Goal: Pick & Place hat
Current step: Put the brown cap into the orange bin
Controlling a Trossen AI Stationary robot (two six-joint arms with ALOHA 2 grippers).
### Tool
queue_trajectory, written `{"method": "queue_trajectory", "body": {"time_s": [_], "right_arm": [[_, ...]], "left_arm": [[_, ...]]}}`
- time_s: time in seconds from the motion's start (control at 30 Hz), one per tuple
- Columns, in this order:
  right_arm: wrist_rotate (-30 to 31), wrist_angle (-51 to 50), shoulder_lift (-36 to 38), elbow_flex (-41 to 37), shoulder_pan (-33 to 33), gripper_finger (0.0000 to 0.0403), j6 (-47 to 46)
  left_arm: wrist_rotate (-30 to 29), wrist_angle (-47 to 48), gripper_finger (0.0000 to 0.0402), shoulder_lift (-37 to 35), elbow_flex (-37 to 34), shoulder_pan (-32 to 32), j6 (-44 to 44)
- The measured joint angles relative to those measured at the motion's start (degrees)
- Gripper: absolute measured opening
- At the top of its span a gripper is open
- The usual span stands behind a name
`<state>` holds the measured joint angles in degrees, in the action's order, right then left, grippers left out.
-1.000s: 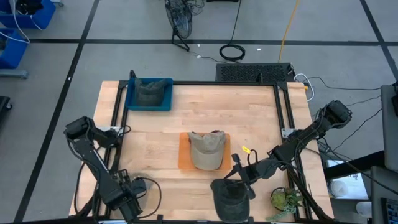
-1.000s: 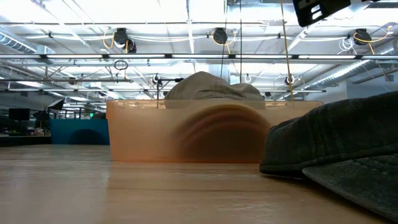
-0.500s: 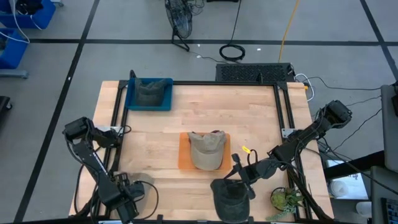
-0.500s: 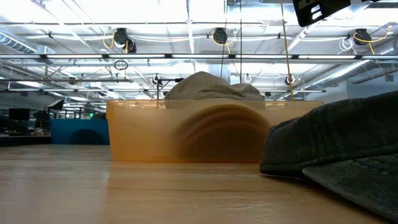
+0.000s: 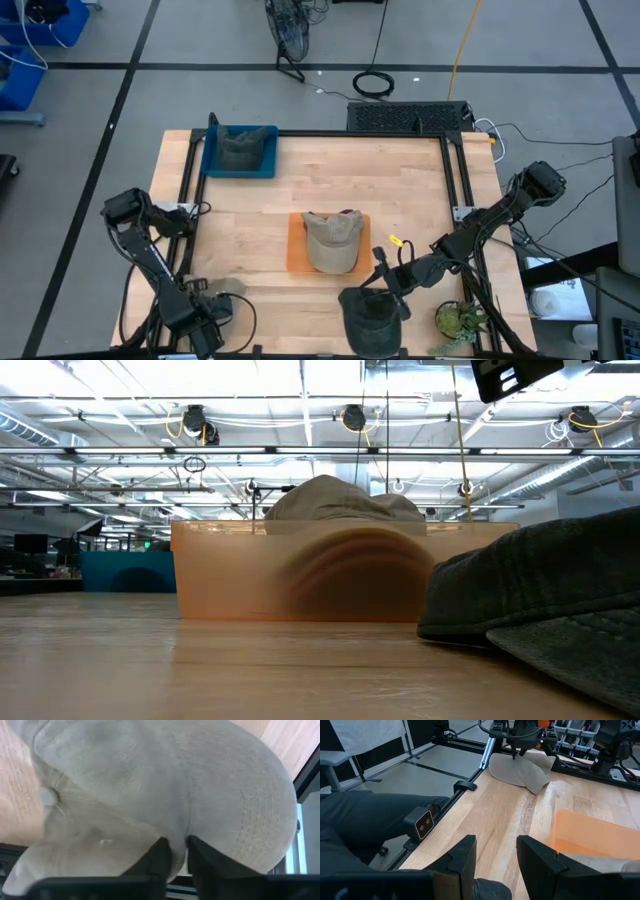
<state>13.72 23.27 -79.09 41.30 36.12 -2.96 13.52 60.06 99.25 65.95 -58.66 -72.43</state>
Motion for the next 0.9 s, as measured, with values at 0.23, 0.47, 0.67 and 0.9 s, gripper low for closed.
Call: {"method": "queue_trajectory", "body": {"time_s": [0.23,0.47,0.67,0.9], "right_arm": [[0.0,0.0,0.01,0.0,0.0,0.0128,0.61],[0.0,-0.47,0.02,0.0,0.0,0.0128,0.61],[0.0,-1.49,0.02,0.02,-0.02,0.0128,0.61],[0.01,-1.93,0.18,0.02,-0.02,0.0128,0.63]], "left_arm": [[-0.06,-0.12,0.0018,-3.1,-0.07,5.15,2.66],[-2.36,0.26,0.0008,-7.14,4.21,10.52,5.62],[-14.98,3.31,0.0007,-7.59,13.69,13.31,14.33],[-28.25,1.01,0.0009,-7.44,20.92,21.24,29.1]]}}
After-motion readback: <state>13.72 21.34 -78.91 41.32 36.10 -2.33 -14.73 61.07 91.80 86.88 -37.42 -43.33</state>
